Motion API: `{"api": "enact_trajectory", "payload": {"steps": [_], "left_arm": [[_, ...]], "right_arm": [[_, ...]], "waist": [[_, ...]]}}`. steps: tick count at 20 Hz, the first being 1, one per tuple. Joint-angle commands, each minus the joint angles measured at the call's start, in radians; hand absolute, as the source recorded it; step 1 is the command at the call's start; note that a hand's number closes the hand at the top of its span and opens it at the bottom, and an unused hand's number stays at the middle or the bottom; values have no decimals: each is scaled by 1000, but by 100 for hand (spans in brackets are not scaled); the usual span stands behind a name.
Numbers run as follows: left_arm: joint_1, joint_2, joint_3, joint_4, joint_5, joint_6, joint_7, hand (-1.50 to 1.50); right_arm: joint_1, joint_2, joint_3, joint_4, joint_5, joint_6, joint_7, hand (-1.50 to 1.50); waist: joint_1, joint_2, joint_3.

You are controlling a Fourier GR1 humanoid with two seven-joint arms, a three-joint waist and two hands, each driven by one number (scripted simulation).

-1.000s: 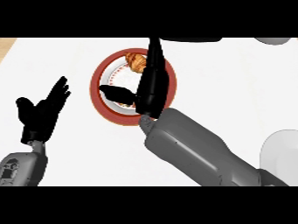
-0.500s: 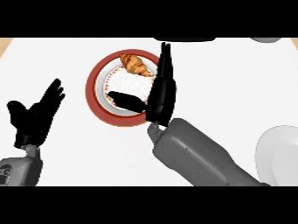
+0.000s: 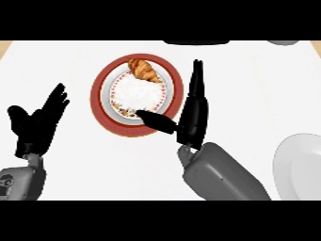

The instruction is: Pick the croissant from the plate and place it in the plate

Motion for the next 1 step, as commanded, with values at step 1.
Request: {"api": "enact_trajectory", "payload": {"steps": [1], "left_arm": [[17, -17, -3, -21, 6, -10, 6, 0]], "right_arm": [[68, -26, -62, -34, -38, 90, -70, -150]], "waist": [[4, 2, 0]]}}
